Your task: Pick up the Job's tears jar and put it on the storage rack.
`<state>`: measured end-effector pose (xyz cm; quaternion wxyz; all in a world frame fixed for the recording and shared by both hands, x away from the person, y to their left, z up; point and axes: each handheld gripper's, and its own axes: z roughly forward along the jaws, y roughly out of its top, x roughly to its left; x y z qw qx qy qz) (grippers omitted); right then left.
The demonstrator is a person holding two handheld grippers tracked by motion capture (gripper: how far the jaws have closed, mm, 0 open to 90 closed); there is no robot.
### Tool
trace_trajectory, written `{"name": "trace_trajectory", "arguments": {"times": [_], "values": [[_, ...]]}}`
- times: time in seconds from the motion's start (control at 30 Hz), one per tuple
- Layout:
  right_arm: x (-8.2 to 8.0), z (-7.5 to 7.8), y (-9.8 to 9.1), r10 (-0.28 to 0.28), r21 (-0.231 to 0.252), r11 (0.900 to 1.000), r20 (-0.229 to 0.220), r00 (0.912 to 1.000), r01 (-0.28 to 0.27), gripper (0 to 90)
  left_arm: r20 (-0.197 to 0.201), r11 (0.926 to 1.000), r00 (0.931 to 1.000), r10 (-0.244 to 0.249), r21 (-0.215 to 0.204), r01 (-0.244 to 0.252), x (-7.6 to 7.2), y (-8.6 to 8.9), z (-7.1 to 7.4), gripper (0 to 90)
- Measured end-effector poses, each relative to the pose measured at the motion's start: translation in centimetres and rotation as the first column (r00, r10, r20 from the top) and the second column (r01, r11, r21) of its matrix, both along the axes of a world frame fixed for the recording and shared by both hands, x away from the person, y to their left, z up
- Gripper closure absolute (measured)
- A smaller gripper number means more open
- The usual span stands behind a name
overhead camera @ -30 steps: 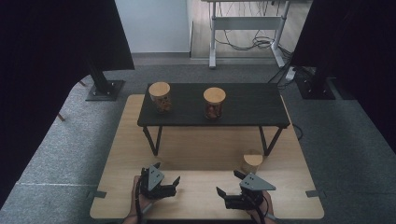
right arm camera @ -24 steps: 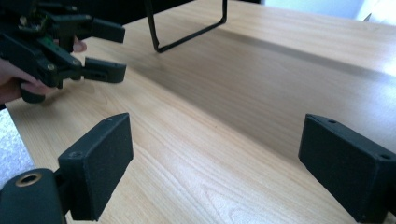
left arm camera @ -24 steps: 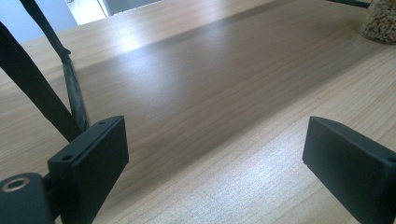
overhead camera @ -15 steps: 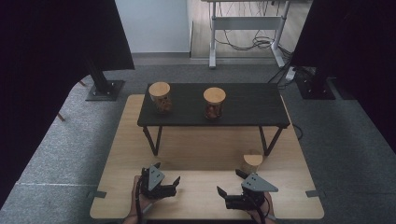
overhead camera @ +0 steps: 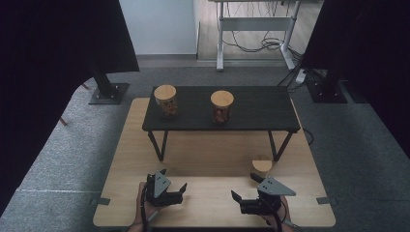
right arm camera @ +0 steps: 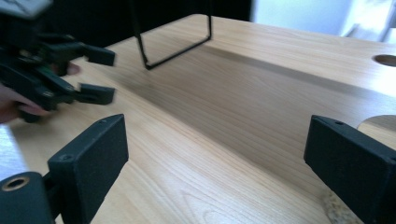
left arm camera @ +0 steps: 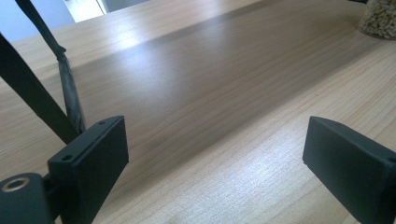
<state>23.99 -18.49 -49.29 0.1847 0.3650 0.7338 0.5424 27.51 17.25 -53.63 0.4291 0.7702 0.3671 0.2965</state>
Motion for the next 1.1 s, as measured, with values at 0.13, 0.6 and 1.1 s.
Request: {"name": "trace_trajectory", "arguments": {"times": [0.13,0.6,1.1], "values": [[0.3,0.3,-1.3,-0.018,0.015,0.9997,0.003,0.9998,0.017,6.5,0.001,1.0000,1.0000,-0.001,0.000,0.001,0.0,0.0,0.0,6.3],[0.3,0.5,-2.9,-0.024,-0.017,0.9995,0.022,0.9995,0.024,5.8,0.001,1.0000,1.0000,0.004,0.000,-0.004,0.0,0.2,0.1,6.3],[0.4,0.2,-4.7,-0.062,-0.043,0.9971,0.012,0.9980,0.062,5.2,0.002,1.0000,1.0000,0.004,0.001,-0.004,0.0,0.2,0.1,6.3]]}}
